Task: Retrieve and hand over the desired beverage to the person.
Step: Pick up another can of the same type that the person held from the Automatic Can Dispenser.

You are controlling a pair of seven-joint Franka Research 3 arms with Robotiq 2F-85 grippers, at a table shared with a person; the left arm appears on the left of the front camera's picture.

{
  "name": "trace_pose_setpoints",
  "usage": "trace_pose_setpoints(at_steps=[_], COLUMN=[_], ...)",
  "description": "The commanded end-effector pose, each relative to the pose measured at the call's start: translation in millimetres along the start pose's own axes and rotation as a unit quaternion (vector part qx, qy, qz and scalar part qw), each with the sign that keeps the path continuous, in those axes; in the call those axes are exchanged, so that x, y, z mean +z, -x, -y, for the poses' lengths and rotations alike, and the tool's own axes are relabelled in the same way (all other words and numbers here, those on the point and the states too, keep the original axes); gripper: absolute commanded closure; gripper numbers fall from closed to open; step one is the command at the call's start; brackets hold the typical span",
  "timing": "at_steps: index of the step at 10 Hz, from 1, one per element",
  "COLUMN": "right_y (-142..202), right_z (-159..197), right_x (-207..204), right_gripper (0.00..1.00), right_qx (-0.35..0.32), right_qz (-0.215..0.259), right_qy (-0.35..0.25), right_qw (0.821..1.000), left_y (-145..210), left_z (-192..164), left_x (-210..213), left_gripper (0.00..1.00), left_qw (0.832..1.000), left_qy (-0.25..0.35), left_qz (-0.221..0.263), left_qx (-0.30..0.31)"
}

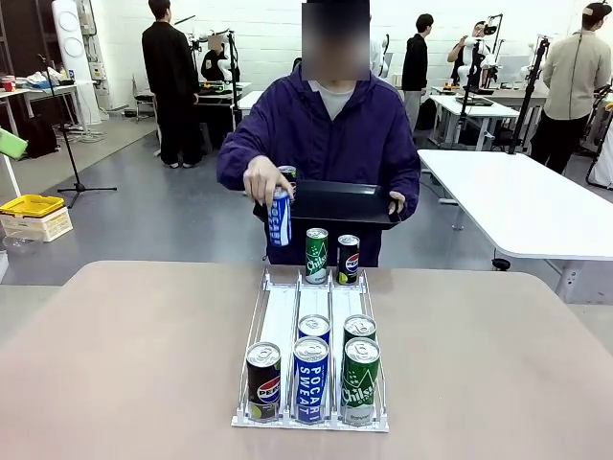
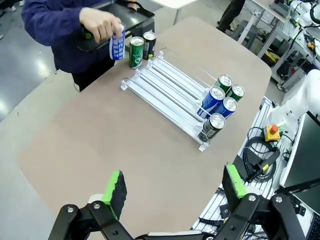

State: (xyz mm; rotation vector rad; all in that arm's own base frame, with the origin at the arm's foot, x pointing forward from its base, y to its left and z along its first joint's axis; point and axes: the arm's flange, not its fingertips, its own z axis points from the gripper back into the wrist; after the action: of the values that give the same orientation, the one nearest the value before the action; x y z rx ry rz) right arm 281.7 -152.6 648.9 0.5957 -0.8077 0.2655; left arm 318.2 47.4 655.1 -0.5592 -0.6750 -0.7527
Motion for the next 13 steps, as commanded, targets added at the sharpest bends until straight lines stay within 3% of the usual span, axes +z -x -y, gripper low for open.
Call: trace_pose_setpoints(at_steps=[1, 13], right_y=[0.0, 0.0], right_z=[0.9, 0.9], right_x=[-1.4, -1.4], right_gripper=[0.00, 0.00], right_qx=[0.004, 0.004], right_qz=[0.007, 0.007], right_qy=[-0.016, -0.016], right_qw=[1.000, 1.000], left_y=[-0.5, -0.5], left_z=[-0.5, -0.5], left_x=[0.6, 0.6], left_gripper=[0.00, 0.00], left_qw=[1.000, 1.000], left_qy=[0.007, 0.007], left_qz=[0.006, 0.006], left_qx=[-0.007, -0.007])
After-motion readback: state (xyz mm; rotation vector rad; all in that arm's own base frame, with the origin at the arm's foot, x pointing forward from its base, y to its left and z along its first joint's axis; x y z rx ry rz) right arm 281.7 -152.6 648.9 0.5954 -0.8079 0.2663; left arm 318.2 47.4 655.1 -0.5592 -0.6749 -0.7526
